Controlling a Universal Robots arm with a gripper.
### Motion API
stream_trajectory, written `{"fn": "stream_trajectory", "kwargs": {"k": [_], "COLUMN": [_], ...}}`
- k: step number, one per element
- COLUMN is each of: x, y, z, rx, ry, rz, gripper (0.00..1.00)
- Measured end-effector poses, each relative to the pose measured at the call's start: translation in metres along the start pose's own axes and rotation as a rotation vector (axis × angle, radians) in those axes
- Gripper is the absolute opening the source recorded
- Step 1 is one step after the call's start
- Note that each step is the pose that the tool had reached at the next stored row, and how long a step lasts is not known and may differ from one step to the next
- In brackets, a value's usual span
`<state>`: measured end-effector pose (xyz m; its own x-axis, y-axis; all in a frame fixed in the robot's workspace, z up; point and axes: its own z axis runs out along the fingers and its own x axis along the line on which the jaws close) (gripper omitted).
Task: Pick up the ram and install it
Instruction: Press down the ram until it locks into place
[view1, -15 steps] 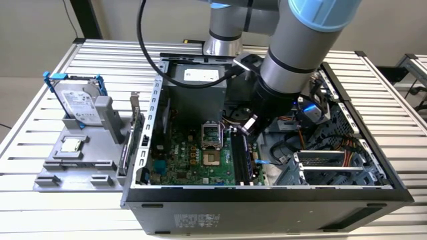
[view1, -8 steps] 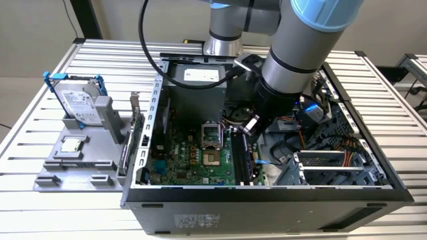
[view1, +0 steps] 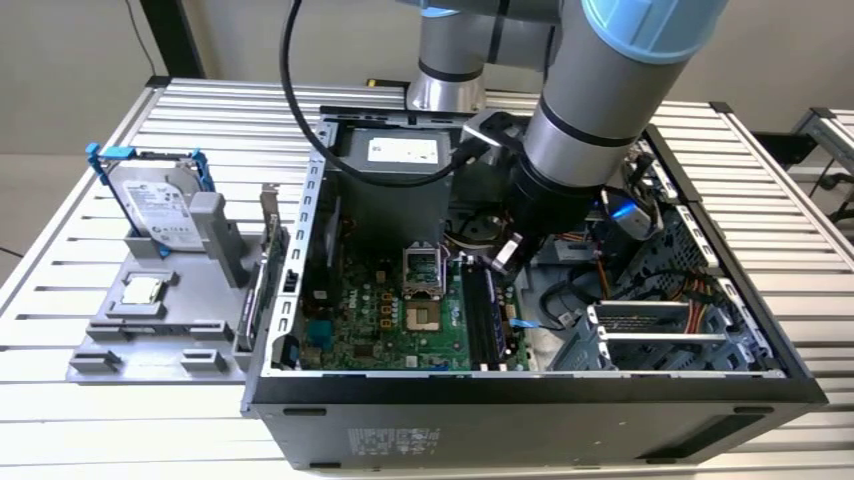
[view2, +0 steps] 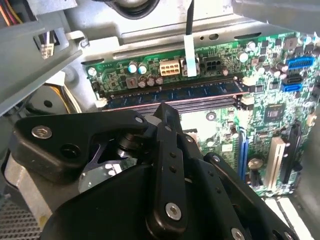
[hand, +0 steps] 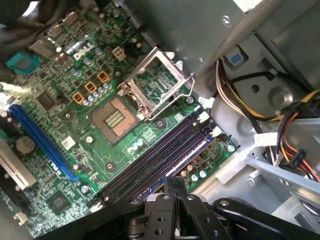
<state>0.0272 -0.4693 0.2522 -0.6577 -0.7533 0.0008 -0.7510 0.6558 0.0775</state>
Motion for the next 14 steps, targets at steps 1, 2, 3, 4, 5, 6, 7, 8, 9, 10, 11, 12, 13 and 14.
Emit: {"fn": "stream_trajectory", "kwargs": {"k": [1,2,3,4,5,6,7,8,9,10,11,12,13,14], "x": [0.0,0.0,0.0,0.0,0.0,0.0,0.0,0.0,0.0,0.0,0.0,0.0,0.0,0.0], "y": [0.0,0.0,0.0,0.0,0.0,0.0,0.0,0.0,0.0,0.0,0.0,0.0,0.0,0.0], "z": [0.0001,0.0001,0.0002,0.0002,0.0002,0.0002,0.0003,0.0003,0.0002,0.0003,0.0003,0.0003,0.0003,0.0003], "rx": [0.0,0.0,0.0,-0.0001,0.0,0.0,-0.0001,0.0,0.0,0.0,0.0,-0.0001,-0.0001,-0.0002], "ry": [0.0006,0.0011,0.0015,0.002,0.0024,0.0029,0.0033,0.0038,0.0044,0.0049,0.0053,0.0058,0.0064,0.007], "rz": [-0.008,-0.015,-0.021,-0.027,-0.032,-0.038,-0.044,-0.05,-0.058,-0.064,-0.071,-0.077,-0.085,-0.094], "gripper": [0.0,0.0,0.0,0.0,0.0,0.0,0.0,0.0,0.0,0.0,0.0,0.0,0.0,0.0]}}
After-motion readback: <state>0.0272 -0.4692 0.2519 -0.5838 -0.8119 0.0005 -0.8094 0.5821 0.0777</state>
